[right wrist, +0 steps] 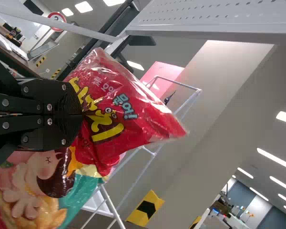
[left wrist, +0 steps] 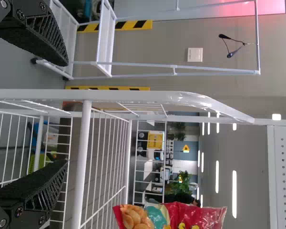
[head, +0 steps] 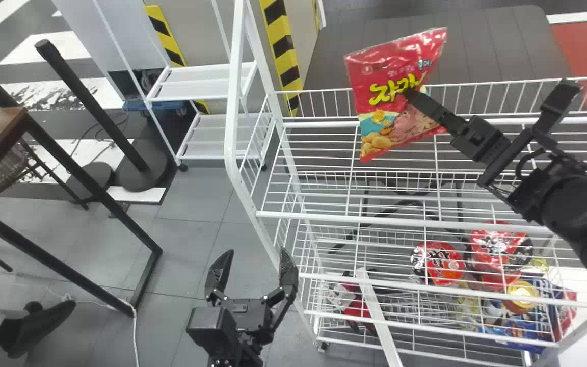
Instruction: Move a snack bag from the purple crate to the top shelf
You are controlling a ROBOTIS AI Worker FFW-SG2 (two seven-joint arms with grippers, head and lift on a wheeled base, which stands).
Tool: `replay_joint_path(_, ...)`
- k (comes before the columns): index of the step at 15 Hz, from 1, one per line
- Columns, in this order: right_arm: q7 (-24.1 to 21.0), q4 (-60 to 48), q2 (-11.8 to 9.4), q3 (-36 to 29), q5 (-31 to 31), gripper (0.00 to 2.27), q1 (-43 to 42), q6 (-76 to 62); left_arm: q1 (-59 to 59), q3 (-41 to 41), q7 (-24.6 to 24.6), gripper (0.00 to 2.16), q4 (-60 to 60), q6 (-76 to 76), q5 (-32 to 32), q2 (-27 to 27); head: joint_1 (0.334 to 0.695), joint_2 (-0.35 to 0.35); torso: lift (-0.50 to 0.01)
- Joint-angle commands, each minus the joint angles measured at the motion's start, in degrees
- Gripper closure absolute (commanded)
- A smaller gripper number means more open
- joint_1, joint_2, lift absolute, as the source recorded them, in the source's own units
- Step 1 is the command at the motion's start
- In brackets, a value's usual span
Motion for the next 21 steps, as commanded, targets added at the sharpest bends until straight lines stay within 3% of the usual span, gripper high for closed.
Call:
replay_joint_path(1,-1.4,1.6,0.1,0.3,0.4,2.16,-0.2,-0.9,0.0,0.0,0.1,0.08,0.0,-0.3,0.0,0.0,0.695,0.253,0.01)
replay_joint_path(4,-2.3,3.1,0.1,0.3,0.5,2.08,-0.6,-1.1,-0.1,0.0,0.0,0.08,0.4,-0.5,0.0,-0.1,0.695,0.248,0.01)
replay_joint_path(5,-2.4,3.1,0.1,0.3,0.2,1.95,-0.6,-0.9,-0.1,0.0,0.1,0.08,0.4,-0.5,0.0,-0.1,0.695,0.247,0.01)
replay_joint_path(7,-2.9,2.9,0.1,0.0,-0.5,1.41,-0.2,0.3,-0.2,0.0,0.1,0.09,0.4,-0.5,0.0,-0.1,0.695,0.247,0.01)
replay_joint_path(8,-2.8,2.7,0.1,0.0,-0.7,1.36,-0.1,0.5,-0.2,0.0,0.1,0.08,0.4,-0.5,0.0,-0.1,0.695,0.247,0.01)
replay_joint_path(9,-2.8,2.5,0.1,0.0,-0.7,1.38,-0.1,0.8,-0.2,0.0,0.1,0.09,0.4,-0.5,0.0,-0.1,0.695,0.248,0.01)
replay_joint_path(10,-2.7,2.0,0.1,0.0,-0.7,1.62,0.0,1.9,-0.2,0.0,0.1,0.09,0.4,-0.5,0.0,-0.1,0.695,0.248,0.01)
replay_joint_path(13,-2.9,-1.1,0.1,-0.2,-2.6,1.95,1.2,5.7,-0.2,0.2,0.1,0.09,0.4,-0.5,0.0,-0.1,0.695,0.253,0.01)
replay_joint_path(21,-10.1,-6.5,0.1,0.3,-7.6,1.95,3.2,11.2,-0.1,0.1,0.1,0.09,0.4,-0.5,-0.1,-0.1,0.695,0.282,0.01)
